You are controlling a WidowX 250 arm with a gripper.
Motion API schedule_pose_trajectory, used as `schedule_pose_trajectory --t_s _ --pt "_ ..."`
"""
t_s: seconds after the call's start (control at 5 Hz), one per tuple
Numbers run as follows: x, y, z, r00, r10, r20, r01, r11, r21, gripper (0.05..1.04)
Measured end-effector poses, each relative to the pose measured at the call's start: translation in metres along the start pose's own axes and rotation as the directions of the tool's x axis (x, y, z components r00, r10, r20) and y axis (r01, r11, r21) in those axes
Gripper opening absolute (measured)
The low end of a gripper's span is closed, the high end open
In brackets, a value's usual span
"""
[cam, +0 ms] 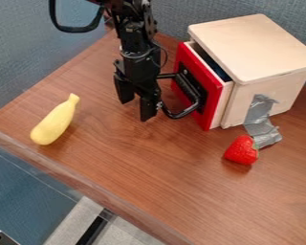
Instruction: Close the drawer
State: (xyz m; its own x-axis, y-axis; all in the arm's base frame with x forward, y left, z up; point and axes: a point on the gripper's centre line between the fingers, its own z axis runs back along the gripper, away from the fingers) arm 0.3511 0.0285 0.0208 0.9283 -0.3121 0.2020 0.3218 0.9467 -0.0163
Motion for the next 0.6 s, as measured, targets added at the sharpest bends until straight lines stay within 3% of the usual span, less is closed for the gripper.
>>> schedule_pose_trajectory --t_s 0.6 --pt "0.020 0.008 -0.003 1.000 0.016 0.023 -0.016 1.000 -0.004 1.000"
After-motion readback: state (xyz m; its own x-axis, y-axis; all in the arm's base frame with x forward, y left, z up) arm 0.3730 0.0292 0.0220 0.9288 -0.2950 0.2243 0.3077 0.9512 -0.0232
